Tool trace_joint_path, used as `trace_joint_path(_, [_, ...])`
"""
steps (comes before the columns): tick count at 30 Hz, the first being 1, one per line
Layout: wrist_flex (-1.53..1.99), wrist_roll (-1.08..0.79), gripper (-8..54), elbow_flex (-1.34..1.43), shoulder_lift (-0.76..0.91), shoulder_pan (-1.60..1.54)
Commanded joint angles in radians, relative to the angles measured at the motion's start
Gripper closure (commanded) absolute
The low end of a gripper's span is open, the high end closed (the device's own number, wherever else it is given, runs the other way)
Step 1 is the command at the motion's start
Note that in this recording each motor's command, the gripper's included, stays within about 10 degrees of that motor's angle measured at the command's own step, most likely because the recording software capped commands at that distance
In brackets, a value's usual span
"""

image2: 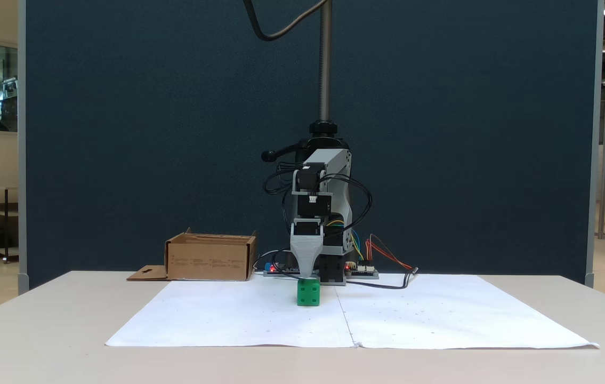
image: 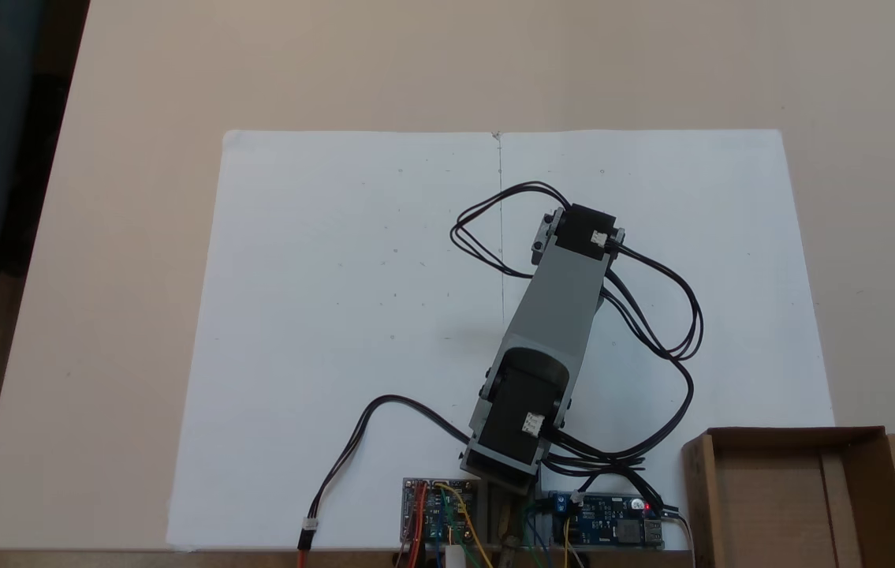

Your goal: Grasp a green dice and put it in the bin.

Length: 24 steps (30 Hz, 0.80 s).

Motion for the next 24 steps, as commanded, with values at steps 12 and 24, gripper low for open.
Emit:
trace_joint_path(12, [-0.034, -0.077, -1.2, -0.041, -0.02, 0.003])
trace_joint_path(24, [-0.104, -0.077, -1.1, -0.041, -0.146, 0.003])
